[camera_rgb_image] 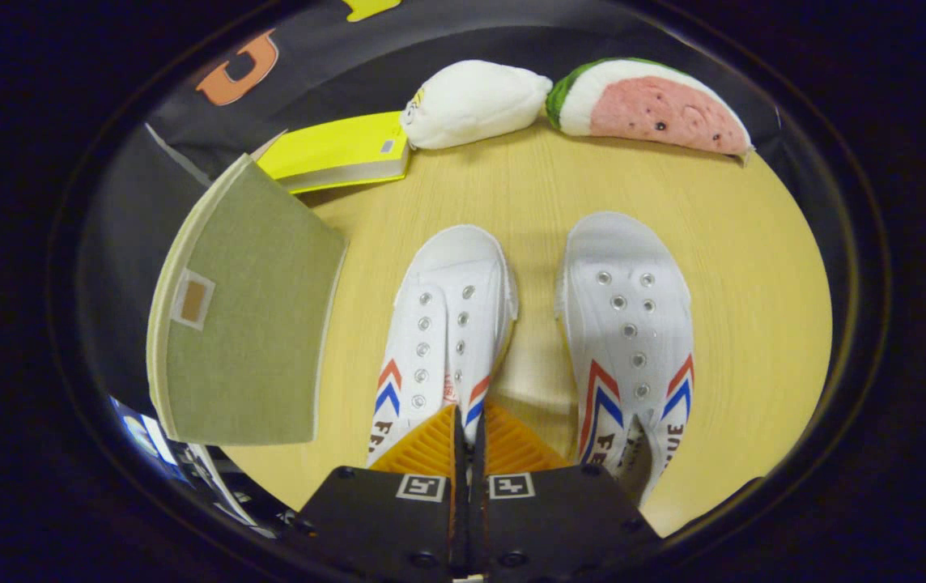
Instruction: Open the storage box then place both shoes into the box .Put the left shoe in first, then the right shoe, with the right side of both shoes facing outward in a uniform manner.
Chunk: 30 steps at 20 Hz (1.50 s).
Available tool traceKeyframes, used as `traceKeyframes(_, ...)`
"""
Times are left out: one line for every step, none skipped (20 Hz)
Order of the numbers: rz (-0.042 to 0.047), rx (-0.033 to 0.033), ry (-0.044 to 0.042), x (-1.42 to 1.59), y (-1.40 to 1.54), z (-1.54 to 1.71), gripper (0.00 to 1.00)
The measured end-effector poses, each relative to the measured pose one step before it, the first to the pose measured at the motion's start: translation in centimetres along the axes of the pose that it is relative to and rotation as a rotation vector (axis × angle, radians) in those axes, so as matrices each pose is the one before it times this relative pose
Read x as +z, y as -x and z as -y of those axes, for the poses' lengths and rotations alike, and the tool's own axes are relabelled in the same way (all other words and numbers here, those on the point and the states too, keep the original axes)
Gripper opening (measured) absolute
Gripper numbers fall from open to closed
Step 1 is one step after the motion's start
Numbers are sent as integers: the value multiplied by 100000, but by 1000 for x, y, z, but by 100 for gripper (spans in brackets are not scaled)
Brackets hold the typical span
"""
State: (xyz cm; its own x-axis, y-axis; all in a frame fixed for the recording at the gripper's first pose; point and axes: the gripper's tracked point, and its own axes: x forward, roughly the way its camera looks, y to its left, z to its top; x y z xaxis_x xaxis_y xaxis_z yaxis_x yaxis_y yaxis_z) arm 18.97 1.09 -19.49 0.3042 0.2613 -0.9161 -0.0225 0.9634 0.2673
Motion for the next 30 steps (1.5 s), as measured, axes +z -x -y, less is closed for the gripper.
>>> traceKeyframes(-993, 396, -1141, -10, 162, 111, 6)
traceKeyframes(-445, -519, -748, 253, 164, -172, 6)
traceKeyframes(584, -518, -9, 91, 315, -229, 6)
traceKeyframes(1351, -304, 258, 291, 538, -132, 6)
traceKeyframes(1697, 56, 117, 214, 804, -192, 6)
traceKeyframes(1775, 900, -473, 307, 1000, -404, 6)
traceKeyframes(1671, 1429, -511, 159, 1343, -533, 6)
traceKeyframes(1873, 1543, -567, 157, 1638, -1015, 6)
traceKeyframes(1637, 748, -216, -115, 1610, -608, 6)
traceKeyframes(2546, -61, -1134, 231, 1624, -782, 6)
traceKeyframes(2354, -911, -813, 634, 999, -714, 6)
traceKeyframes(2822, -1478, 685, 605, 1127, -847, 6)
traceKeyframes(2319, -1076, 262, 314, 1133, -867, 6)
traceKeyframes(1731, 357, -419, 527, 844, -1108, 6)
traceKeyframes(988, 1667, -1305, 225, 867, -938, 6)
traceKeyframes(963, 3786, -2575, 197, 608, -1542, 6)
traceKeyframes(818, 4700, -2167, 228, 388, -1705, 6)
traceKeyframes(949, 4621, -2020, 286, 179, -1768, 5)
traceKeyframes(932, 3372, -498, 197, -49, -1322, 6)
traceKeyframes(1560, 2254, -57, 218, -232, -1424, 6)
traceKeyframes(1197, 603, 633, 98, -359, -970, 6)
traceKeyframes(907, 90, 658, -19, -591, -918, 6)
traceKeyframes(-26, 311, 535, -158, -429, -914, 6)
traceKeyframes(-642, 910, 1192, -215, -655, -904, 6)
traceKeyframes(-592, 1135, 647, -302, -813, -940, 6)
traceKeyframes(-256, 1009, -112, -636, -584, -928, 6)
traceKeyframes(-109, 525, 626, -285, -861, -684, 6)
traceKeyframes(71, -328, 664, -283, -902, -446, 6)
traceKeyframes(360, -857, 228, -350, -1036, -526, 6)
traceKeyframes(147, -728, 715, -445, -1016, -477, 6)
